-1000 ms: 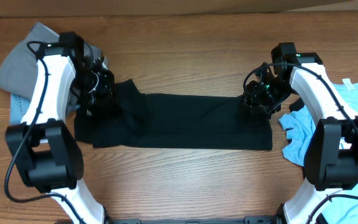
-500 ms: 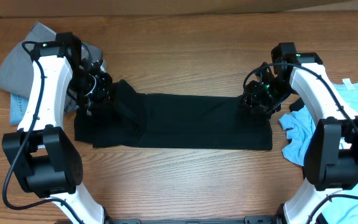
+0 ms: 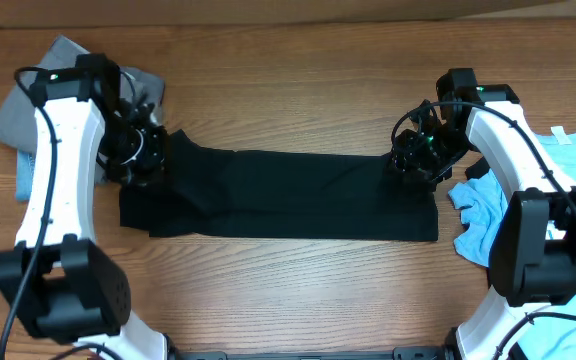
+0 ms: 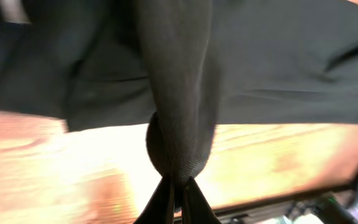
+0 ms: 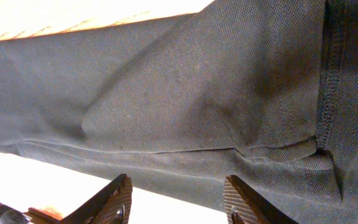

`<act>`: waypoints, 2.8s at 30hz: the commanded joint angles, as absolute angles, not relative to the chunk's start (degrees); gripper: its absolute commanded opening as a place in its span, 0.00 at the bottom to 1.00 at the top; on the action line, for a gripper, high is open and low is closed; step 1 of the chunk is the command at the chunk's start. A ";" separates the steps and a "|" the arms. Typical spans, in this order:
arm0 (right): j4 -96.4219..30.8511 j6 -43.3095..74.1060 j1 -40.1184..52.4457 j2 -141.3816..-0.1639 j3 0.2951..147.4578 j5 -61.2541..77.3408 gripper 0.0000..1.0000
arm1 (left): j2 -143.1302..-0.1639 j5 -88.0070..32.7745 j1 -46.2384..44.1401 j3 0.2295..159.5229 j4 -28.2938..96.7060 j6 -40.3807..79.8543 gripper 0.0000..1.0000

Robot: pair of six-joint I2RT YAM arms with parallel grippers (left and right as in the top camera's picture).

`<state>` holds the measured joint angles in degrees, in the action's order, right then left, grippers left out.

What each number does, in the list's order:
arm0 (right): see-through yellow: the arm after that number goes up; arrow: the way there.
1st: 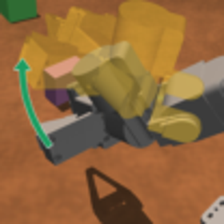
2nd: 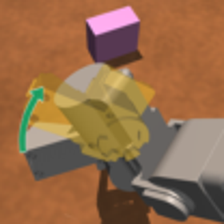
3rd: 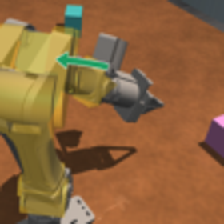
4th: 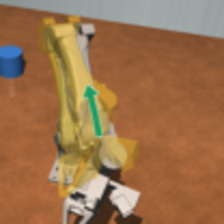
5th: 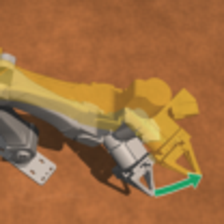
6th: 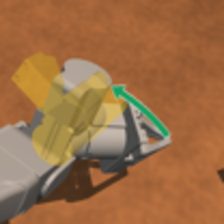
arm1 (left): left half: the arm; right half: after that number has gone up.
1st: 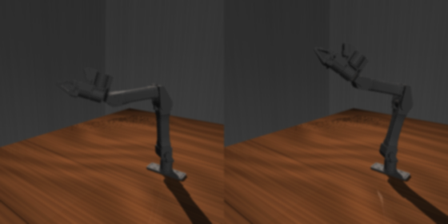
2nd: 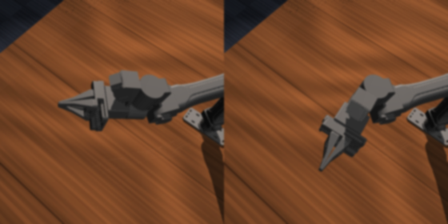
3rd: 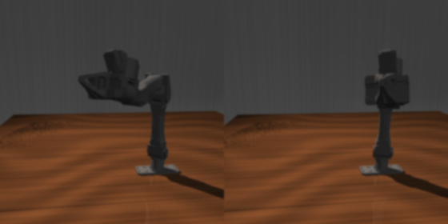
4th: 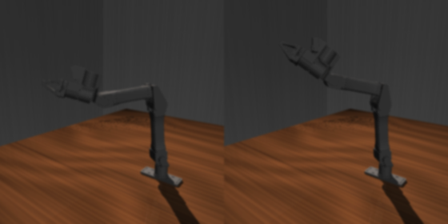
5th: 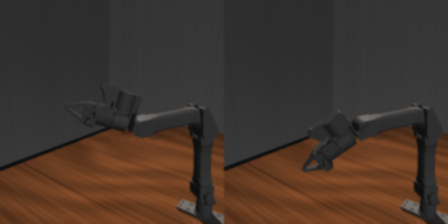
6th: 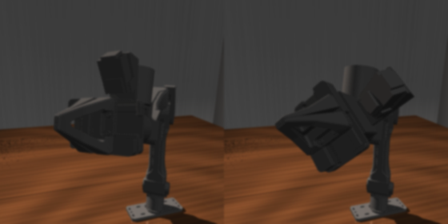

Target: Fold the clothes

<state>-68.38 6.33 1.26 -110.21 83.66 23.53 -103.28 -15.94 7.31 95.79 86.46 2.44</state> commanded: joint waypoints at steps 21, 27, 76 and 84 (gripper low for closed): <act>-68.16 5.91 1.28 -109.60 84.36 22.57 0.52 | -99.09 -11.66 6.70 86.19 90.74 5.69 0.04; -68.14 5.91 1.28 -109.60 84.36 22.57 0.52 | -99.07 -8.32 5.91 86.19 92.99 6.42 0.04; -62.72 8.97 -7.97 -109.60 84.33 35.64 0.52 | -105.78 -2.61 -2.24 80.95 57.76 3.84 0.04; -65.23 10.15 -9.26 -109.62 83.15 31.18 0.56 | -114.37 2.33 -1.02 78.52 56.88 3.88 0.04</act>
<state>-65.49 9.87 -8.91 -110.21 83.66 32.45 -111.87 -1.13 -2.17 79.33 57.39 4.12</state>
